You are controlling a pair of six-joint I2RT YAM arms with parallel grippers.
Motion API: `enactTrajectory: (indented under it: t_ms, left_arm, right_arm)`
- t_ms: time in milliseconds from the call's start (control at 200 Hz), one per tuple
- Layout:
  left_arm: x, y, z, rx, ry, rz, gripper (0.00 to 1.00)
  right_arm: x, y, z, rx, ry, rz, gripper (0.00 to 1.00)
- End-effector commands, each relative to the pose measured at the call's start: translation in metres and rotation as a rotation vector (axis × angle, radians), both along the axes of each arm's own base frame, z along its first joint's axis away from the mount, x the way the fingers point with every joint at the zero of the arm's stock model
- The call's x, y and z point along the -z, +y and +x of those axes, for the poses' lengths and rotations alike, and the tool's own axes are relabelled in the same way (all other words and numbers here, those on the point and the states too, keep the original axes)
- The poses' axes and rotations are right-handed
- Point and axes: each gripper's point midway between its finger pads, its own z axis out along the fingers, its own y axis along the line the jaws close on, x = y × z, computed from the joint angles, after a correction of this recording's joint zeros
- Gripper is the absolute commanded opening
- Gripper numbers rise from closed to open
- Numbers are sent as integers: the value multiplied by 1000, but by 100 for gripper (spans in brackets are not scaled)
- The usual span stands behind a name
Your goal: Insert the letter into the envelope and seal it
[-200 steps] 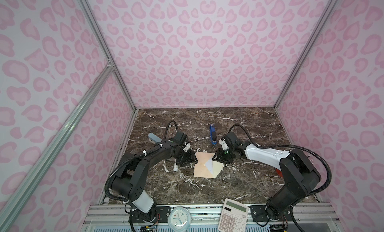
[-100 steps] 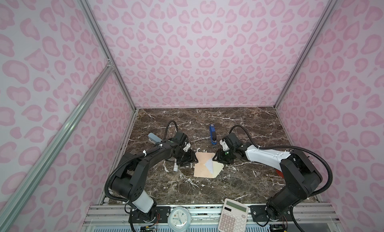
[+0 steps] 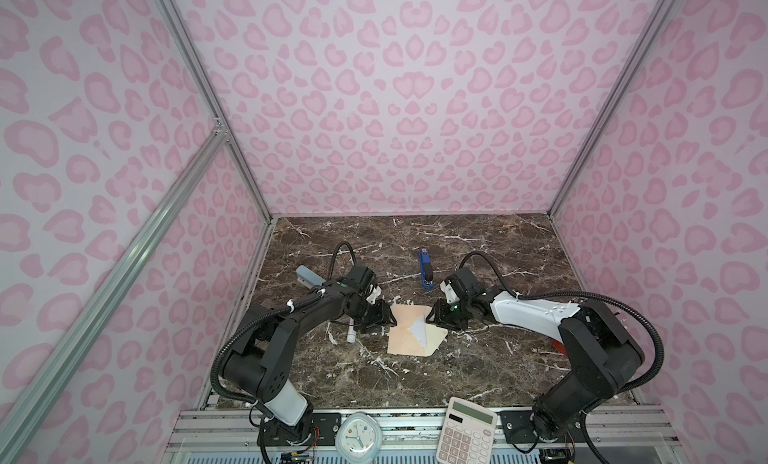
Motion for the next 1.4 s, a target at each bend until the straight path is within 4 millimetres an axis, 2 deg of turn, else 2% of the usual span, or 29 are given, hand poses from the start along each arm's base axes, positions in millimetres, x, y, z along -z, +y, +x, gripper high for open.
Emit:
enactTrajectory:
  t_ms: [0,220,580,900,1395]
  left_arm:
    - [0,-6,2,-2,7,-31,57]
    - [-2,-5,5,-7,5,-23,57]
    - [1,-2,4,-25,12,-26,57]
    - [9,-5,5,-15,27,-39,57]
    - [18,-2,1,-4,33,-44,57]
  right_arm:
    - [2,2,4,8,-12,7,41]
    - [5,7,5,0,-4,23,41]
    - [6,3,1,1,-5,23,41]
    - [5,0,-1,18,-5,23,41]
    - [11,7,3,25,5,18,39]
